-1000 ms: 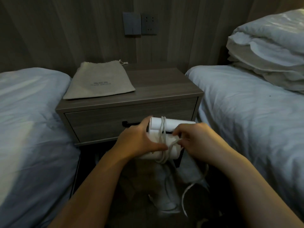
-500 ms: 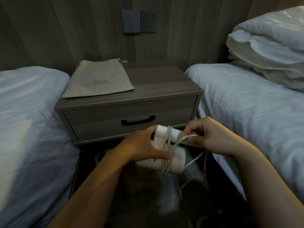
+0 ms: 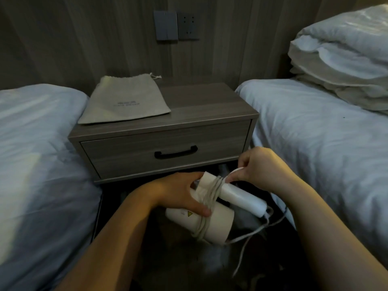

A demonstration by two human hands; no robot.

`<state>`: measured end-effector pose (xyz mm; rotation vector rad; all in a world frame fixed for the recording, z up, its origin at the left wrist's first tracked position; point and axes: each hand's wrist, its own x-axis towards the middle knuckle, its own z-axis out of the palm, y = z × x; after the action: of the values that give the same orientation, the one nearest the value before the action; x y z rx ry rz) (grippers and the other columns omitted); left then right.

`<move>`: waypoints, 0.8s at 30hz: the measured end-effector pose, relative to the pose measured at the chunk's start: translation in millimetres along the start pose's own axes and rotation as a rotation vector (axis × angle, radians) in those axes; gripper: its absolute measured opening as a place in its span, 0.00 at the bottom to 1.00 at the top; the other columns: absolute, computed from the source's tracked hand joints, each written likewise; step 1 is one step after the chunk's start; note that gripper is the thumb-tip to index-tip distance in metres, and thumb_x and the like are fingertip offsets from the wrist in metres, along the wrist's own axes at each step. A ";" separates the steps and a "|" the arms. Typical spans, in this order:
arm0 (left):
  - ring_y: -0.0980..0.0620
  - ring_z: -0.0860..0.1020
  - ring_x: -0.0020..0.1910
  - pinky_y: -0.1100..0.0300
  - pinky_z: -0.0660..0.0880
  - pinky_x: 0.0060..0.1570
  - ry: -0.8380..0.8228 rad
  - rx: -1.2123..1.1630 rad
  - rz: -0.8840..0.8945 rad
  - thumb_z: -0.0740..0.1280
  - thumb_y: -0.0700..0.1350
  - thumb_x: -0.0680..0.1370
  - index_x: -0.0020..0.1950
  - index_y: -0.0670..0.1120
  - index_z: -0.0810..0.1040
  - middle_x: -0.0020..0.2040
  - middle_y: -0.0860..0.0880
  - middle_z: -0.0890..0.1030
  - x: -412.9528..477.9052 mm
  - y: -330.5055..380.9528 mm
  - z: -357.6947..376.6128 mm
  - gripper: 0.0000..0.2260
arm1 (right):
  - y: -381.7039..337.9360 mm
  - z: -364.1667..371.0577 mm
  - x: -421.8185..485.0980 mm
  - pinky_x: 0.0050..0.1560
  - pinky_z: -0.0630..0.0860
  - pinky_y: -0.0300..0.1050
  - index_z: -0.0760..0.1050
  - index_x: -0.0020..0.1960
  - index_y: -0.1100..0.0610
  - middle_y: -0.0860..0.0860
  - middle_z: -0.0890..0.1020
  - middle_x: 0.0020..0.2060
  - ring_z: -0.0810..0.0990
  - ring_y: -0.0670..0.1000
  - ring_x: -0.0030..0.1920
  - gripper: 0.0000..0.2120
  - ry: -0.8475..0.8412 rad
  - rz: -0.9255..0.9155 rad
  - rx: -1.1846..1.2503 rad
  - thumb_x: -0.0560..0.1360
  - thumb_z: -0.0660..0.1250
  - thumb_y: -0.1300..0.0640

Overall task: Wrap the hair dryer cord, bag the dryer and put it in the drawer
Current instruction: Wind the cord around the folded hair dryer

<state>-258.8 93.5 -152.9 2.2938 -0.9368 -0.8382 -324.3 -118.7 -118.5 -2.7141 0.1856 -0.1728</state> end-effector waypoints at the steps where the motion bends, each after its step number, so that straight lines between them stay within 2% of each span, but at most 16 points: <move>1: 0.65 0.74 0.53 0.65 0.71 0.49 -0.021 -0.015 0.003 0.72 0.65 0.55 0.50 0.75 0.66 0.54 0.66 0.74 -0.5 -2.0 -0.9 0.26 | 0.2 -0.2 0.6 0.26 0.72 0.40 0.78 0.27 0.54 0.48 0.80 0.25 0.76 0.45 0.28 0.17 -0.041 -0.017 0.086 0.58 0.78 0.42; 3: 0.67 0.74 0.52 0.69 0.70 0.46 -0.037 -0.049 0.022 0.73 0.64 0.56 0.48 0.77 0.67 0.53 0.68 0.74 -1.6 -4.7 -2.1 0.24 | 3.0 -2.0 2.3 0.30 0.73 0.32 0.82 0.31 0.51 0.43 0.82 0.26 0.79 0.40 0.31 0.07 -0.084 -0.062 0.286 0.66 0.76 0.52; 5: 0.68 0.75 0.52 0.71 0.70 0.46 -0.029 -0.089 0.051 0.73 0.63 0.57 0.48 0.77 0.68 0.53 0.67 0.75 -2.9 -5.2 -3.4 0.24 | 7.8 -2.8 4.1 0.33 0.71 0.27 0.84 0.37 0.52 0.40 0.81 0.24 0.78 0.37 0.29 0.07 -0.082 -0.111 0.404 0.72 0.71 0.61; 7: 0.69 0.75 0.52 0.73 0.72 0.46 -0.029 -0.145 0.086 0.74 0.62 0.58 0.49 0.76 0.69 0.54 0.67 0.76 -4.2 -3.6 -4.9 0.24 | 12.1 -1.3 4.7 0.34 0.72 0.30 0.84 0.41 0.54 0.44 0.80 0.24 0.76 0.40 0.28 0.09 -0.119 -0.136 0.461 0.74 0.68 0.63; 10: 0.64 0.75 0.58 0.64 0.72 0.57 -0.032 -0.236 0.160 0.73 0.59 0.60 0.57 0.69 0.69 0.59 0.62 0.76 -5.3 0.6 -5.6 0.27 | 13.9 2.5 5.2 0.31 0.72 0.32 0.82 0.40 0.55 0.47 0.80 0.25 0.75 0.42 0.27 0.07 -0.192 -0.073 0.654 0.74 0.68 0.63; 13: 0.59 0.75 0.61 0.57 0.73 0.62 -0.008 -0.361 0.241 0.72 0.57 0.61 0.61 0.62 0.68 0.62 0.57 0.75 -7.0 2.9 -6.0 0.29 | 13.2 5.9 11.1 0.27 0.72 0.32 0.75 0.36 0.58 0.47 0.79 0.22 0.75 0.42 0.23 0.07 -0.108 0.050 0.907 0.71 0.70 0.66; 15: 0.53 0.75 0.62 0.53 0.73 0.62 0.006 -0.446 0.282 0.73 0.60 0.59 0.62 0.59 0.68 0.63 0.51 0.75 -6.6 3.6 -4.7 0.34 | 11.0 11.1 14.5 0.26 0.74 0.32 0.74 0.36 0.61 0.48 0.80 0.22 0.77 0.41 0.24 0.08 -0.045 0.106 1.017 0.72 0.68 0.70; 16: 0.51 0.75 0.62 0.53 0.73 0.62 0.017 -0.495 0.297 0.74 0.64 0.57 0.63 0.59 0.67 0.63 0.49 0.75 -5.9 4.4 -3.0 0.37 | 10.1 14.9 15.8 0.27 0.74 0.32 0.74 0.38 0.64 0.48 0.80 0.23 0.78 0.42 0.25 0.08 -0.032 0.137 1.091 0.73 0.65 0.73; 18: 0.54 0.76 0.60 0.57 0.74 0.58 0.074 -0.605 0.303 0.73 0.69 0.53 0.62 0.57 0.67 0.61 0.51 0.76 -3.3 5.9 0.3 0.41 | 8.1 21.1 16.0 0.32 0.78 0.35 0.74 0.50 0.67 0.52 0.81 0.32 0.79 0.48 0.34 0.09 -0.025 0.210 1.242 0.73 0.61 0.76; 19: 0.57 0.77 0.58 0.61 0.74 0.56 0.109 -0.663 0.304 0.73 0.69 0.53 0.63 0.56 0.67 0.60 0.54 0.77 -1.7 6.5 1.7 0.42 | 6.5 21.6 14.7 0.38 0.79 0.39 0.73 0.56 0.66 0.55 0.80 0.37 0.78 0.50 0.37 0.14 -0.018 0.215 1.290 0.72 0.62 0.75; 20: 0.60 0.78 0.56 0.64 0.74 0.54 0.143 -0.719 0.302 0.74 0.69 0.53 0.63 0.55 0.67 0.58 0.56 0.78 0.0 6.9 2.3 0.42 | 5.0 21.2 13.1 0.42 0.78 0.44 0.73 0.57 0.66 0.56 0.80 0.39 0.78 0.51 0.38 0.16 -0.017 0.178 1.317 0.70 0.65 0.74; 22: 0.62 0.80 0.51 0.68 0.75 0.47 0.220 -0.834 0.278 0.75 0.63 0.57 0.61 0.55 0.69 0.53 0.59 0.81 2.3 7.1 2.7 0.35 | 3.8 19.7 10.2 0.40 0.78 0.44 0.78 0.49 0.65 0.54 0.83 0.34 0.81 0.50 0.34 0.12 -0.046 0.081 1.357 0.65 0.69 0.70; 24: 0.62 0.82 0.44 0.69 0.76 0.39 0.288 -0.969 0.239 0.70 0.56 0.64 0.58 0.54 0.72 0.50 0.57 0.83 4.2 6.7 1.2 0.24 | 1.5 19.5 6.7 0.31 0.77 0.39 0.82 0.42 0.57 0.52 0.84 0.30 0.82 0.49 0.29 0.08 -0.088 0.034 1.355 0.66 0.69 0.67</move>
<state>-260.1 85.9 -150.7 1.3763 -0.4852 -0.6287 -315.0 -113.5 -136.2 -1.3645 0.0428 -0.1023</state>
